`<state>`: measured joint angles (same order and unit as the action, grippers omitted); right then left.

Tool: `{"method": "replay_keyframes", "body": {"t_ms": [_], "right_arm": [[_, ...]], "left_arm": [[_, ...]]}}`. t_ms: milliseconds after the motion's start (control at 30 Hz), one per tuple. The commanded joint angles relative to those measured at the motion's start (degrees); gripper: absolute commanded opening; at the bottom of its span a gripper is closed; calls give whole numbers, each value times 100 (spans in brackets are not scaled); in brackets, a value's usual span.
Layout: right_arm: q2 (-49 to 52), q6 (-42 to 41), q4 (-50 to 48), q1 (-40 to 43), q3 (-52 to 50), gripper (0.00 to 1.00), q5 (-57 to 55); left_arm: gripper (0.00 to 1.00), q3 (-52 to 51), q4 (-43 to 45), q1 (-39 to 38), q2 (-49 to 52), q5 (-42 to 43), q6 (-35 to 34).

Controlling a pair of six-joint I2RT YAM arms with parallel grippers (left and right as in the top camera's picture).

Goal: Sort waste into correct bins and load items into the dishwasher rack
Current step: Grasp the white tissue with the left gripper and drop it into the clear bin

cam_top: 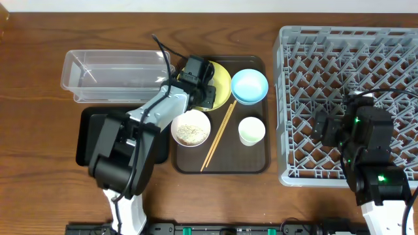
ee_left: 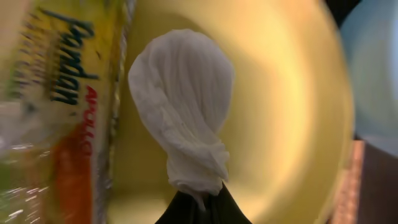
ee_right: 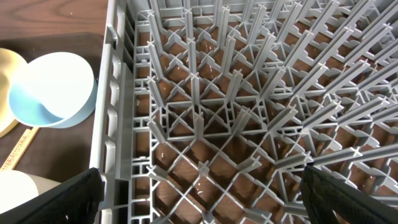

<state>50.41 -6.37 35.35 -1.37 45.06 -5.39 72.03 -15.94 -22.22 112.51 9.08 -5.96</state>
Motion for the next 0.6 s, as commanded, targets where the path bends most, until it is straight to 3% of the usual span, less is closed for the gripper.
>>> {"method": "replay_keyframes", "body": {"t_ms": [0, 200, 367, 433, 500, 567], "right_arm": [[-11, -44, 9, -52, 136, 99, -17], [-11, -44, 9, -52, 136, 99, -15], [-11, -44, 7, -52, 136, 99, -15], [-11, -44, 7, -52, 136, 99, -15], [-11, -44, 7, -52, 136, 99, -15], [-11, -44, 7, -52, 136, 99, -15]], "left_arm": [[6, 66, 0, 122, -822, 13, 11], [7, 66, -55, 782, -1606, -535, -184], [11, 57, -116, 1497, -1554, -568, -188], [17, 57, -142, 1661, -1462, -568, -186], [29, 57, -177, 1803, -1357, -568, -186], [32, 57, -197, 1891, -1287, -568, -186]]}}
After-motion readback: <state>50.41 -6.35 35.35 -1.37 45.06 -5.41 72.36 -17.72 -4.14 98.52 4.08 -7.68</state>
